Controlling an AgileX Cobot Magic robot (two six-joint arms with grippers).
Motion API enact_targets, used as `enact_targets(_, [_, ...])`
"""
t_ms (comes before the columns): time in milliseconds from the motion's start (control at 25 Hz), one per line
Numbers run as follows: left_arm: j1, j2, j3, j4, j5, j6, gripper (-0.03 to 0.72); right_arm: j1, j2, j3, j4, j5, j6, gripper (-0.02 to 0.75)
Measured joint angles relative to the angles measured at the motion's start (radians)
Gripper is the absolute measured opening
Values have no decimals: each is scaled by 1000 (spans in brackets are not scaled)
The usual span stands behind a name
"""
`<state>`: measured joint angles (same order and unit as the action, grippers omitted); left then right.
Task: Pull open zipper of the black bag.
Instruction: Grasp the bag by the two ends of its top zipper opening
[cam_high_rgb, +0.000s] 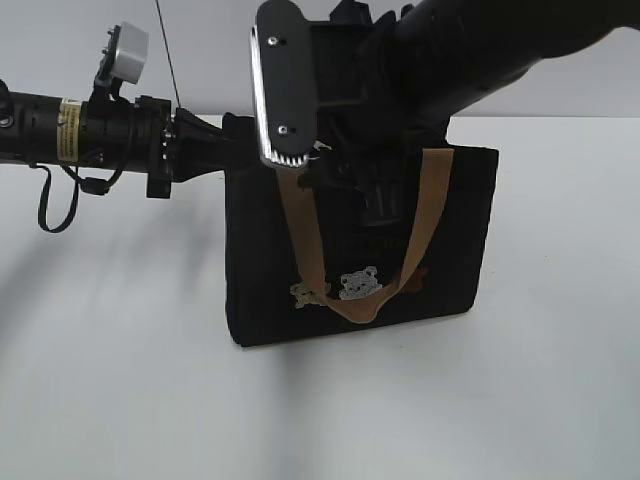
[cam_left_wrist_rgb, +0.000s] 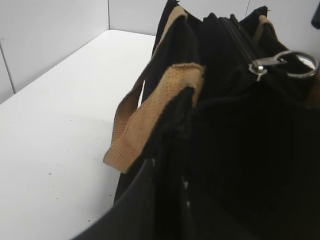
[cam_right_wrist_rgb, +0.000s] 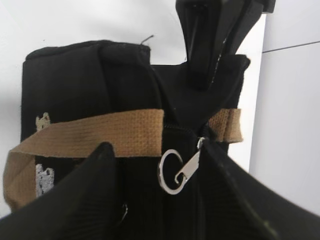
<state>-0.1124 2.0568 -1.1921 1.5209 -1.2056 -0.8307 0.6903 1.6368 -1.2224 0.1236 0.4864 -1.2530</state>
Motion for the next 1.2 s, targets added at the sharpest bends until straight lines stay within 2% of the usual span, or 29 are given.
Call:
enact_targets(640, [0,0,0,9,-1,0,32,-25,17,0,-42,-37,0,395])
enact_targets(960, [0,0,0,10,-1,0,32,-25,26,0,-42,-37,7,302])
enact_targets(1200, [0,0,0,10,-1,0,32,-26,26,0,-74,-17,9,290])
